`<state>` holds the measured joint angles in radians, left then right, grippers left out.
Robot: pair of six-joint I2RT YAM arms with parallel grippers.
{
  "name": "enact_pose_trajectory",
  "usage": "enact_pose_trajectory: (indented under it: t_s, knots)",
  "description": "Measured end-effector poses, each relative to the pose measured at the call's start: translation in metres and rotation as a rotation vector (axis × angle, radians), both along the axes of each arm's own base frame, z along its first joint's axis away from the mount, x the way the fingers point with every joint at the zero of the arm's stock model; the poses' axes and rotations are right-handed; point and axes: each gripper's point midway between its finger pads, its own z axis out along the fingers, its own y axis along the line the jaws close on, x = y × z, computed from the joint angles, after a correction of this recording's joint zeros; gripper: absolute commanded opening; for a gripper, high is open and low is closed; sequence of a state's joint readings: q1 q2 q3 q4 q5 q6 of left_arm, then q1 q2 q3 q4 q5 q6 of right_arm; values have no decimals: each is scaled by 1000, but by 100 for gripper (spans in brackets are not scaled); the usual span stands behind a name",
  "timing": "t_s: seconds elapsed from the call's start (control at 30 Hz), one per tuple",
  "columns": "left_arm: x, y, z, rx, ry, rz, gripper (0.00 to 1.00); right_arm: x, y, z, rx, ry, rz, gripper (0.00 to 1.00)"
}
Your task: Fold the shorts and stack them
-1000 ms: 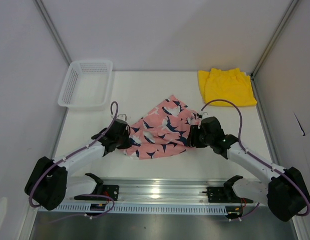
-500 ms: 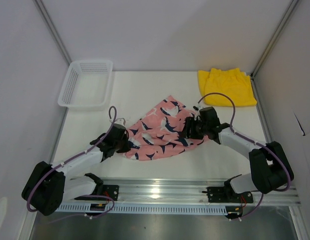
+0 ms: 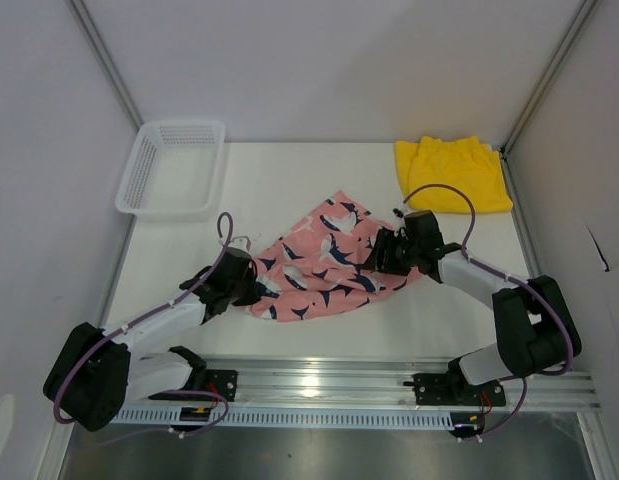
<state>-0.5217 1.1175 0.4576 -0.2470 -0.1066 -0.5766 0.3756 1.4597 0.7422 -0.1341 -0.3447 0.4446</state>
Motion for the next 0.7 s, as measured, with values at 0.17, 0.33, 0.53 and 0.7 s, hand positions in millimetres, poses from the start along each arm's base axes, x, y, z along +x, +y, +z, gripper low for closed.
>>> enact_pose_trajectory:
  t_s: [0.17,0.33,0.53,0.7]
  knots:
    - [0,0,0,1,-1,0,14,12,-11,3,6,-16,-44,55]
    - [0,0,0,2,-1,0,14,27,-12,1,14,-17,-56,53]
    - [0,0,0,2,-1,0,14,37,-6,-12,16,11,-47,52]
    - [0,0,0,2,-1,0,14,40,-3,-23,17,31,-38,19]
